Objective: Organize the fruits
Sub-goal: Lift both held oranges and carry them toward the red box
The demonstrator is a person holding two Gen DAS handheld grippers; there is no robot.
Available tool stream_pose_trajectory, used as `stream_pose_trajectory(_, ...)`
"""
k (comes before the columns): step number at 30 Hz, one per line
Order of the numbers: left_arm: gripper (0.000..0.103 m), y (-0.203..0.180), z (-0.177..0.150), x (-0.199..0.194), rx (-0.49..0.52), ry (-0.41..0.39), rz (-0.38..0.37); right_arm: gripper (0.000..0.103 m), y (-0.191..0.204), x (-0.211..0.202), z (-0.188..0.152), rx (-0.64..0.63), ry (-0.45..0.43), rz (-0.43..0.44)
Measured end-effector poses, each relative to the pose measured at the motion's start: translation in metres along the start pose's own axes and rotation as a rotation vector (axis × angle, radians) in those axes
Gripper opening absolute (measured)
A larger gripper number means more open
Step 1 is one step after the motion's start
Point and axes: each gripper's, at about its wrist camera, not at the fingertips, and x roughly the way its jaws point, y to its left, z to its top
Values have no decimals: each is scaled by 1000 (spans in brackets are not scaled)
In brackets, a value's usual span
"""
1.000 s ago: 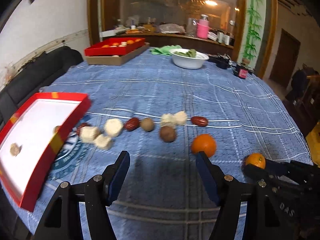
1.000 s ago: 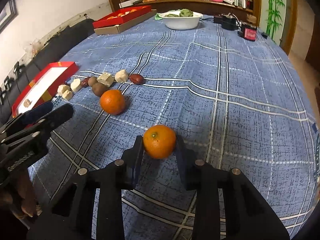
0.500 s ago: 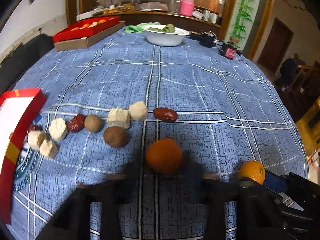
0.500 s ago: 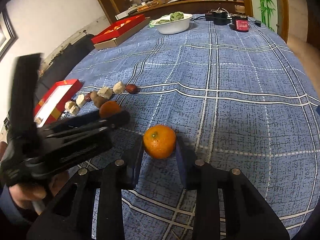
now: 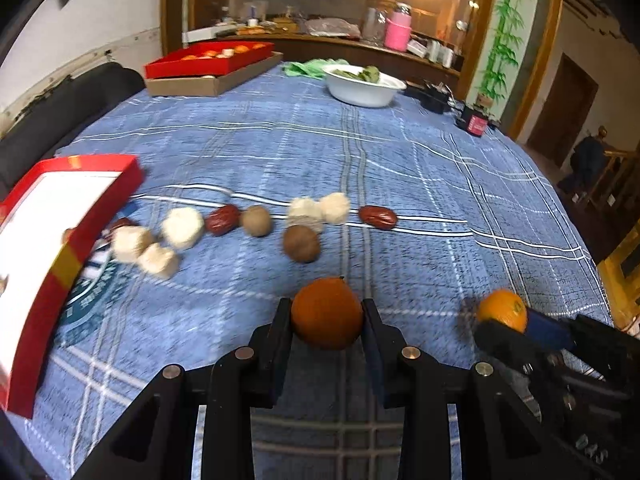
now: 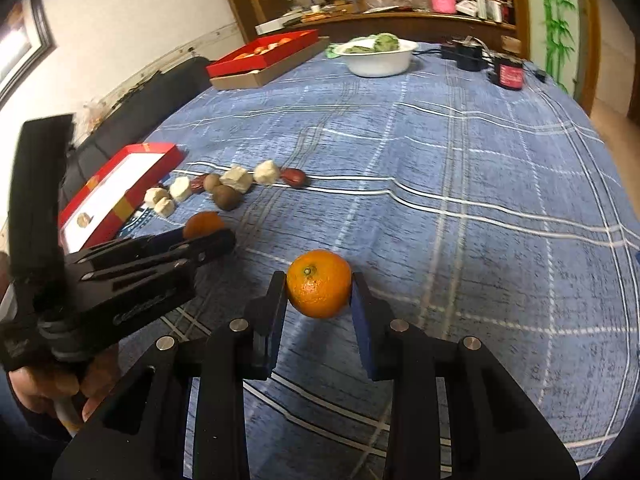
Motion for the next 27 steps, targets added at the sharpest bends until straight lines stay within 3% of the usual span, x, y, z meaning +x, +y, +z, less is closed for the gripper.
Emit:
stream_pose_trajectory(16,32,48,-24,-64,-68,-113,50,30,65,7,29,-133,-32,54)
stream_pose_trajectory(27,32,52,-34,-85,-108,-162,59,30,76,-18,14,-142,-78,69)
